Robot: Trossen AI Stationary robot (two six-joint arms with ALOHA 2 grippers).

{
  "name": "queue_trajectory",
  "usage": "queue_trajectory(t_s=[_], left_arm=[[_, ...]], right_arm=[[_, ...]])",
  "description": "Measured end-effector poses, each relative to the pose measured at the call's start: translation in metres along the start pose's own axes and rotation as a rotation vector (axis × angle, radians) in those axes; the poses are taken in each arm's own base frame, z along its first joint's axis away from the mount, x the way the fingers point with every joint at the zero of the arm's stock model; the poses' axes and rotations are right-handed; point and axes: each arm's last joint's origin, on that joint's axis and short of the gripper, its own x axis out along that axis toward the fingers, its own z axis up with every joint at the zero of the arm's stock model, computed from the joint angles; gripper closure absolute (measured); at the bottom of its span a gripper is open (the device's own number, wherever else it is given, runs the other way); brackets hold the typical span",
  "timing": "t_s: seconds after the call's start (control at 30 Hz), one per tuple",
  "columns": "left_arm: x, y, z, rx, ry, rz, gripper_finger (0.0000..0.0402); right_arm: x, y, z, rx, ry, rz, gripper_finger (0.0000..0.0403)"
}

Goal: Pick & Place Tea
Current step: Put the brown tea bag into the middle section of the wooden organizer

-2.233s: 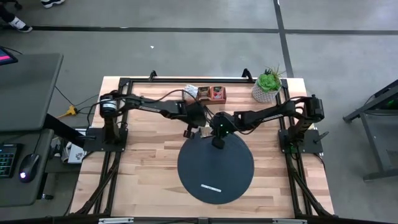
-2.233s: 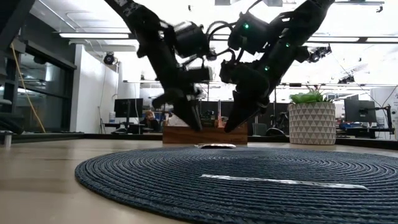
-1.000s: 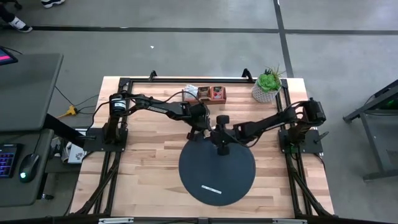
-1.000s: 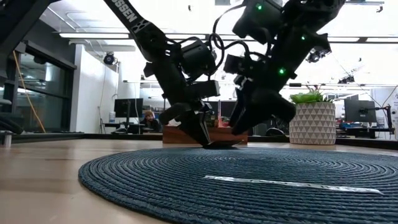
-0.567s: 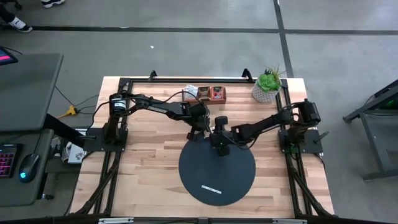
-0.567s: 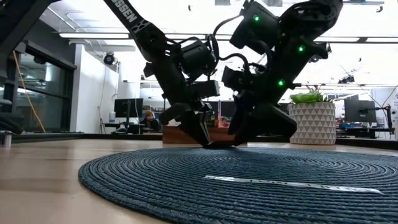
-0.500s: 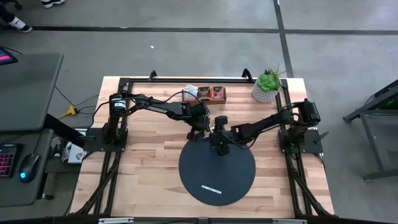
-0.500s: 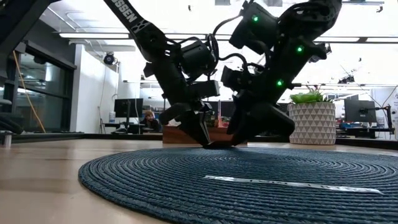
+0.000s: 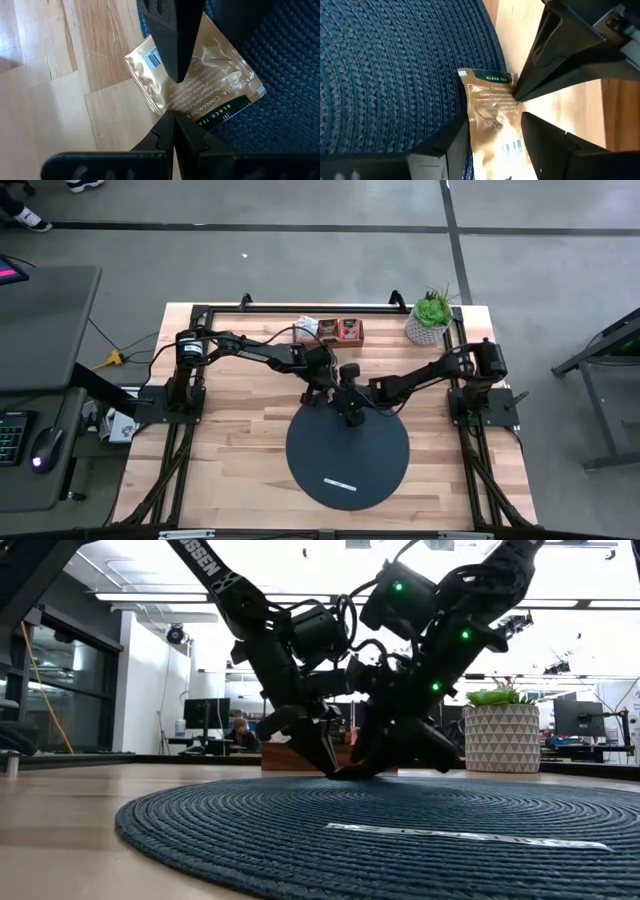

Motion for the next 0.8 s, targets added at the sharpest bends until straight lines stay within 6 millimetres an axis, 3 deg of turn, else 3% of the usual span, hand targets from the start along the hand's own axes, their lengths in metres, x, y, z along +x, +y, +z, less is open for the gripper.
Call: queue_trajectory(t_s=[0.2, 0.5, 0.8], left_arm=[[0.0, 0.0, 0.0, 0.0, -0.007, -0.013, 0.0401], [0.0, 0.002, -0.001, 0.001, -0.012, -0.022, 0.0401], [0.0, 0.001, -0.001, 0.001, -0.015, -0.035, 0.0402]], right_arm=[[-0.001, -0.001, 0.001, 0.004, -0.001, -0.042, 0.0258], [-0.009, -0.007, 0.022, 0.102, -0.038, -0.04, 0.0393], [-0.01, -0.006, 0.024, 0.282, -0.051, 0.045, 0.0401]])
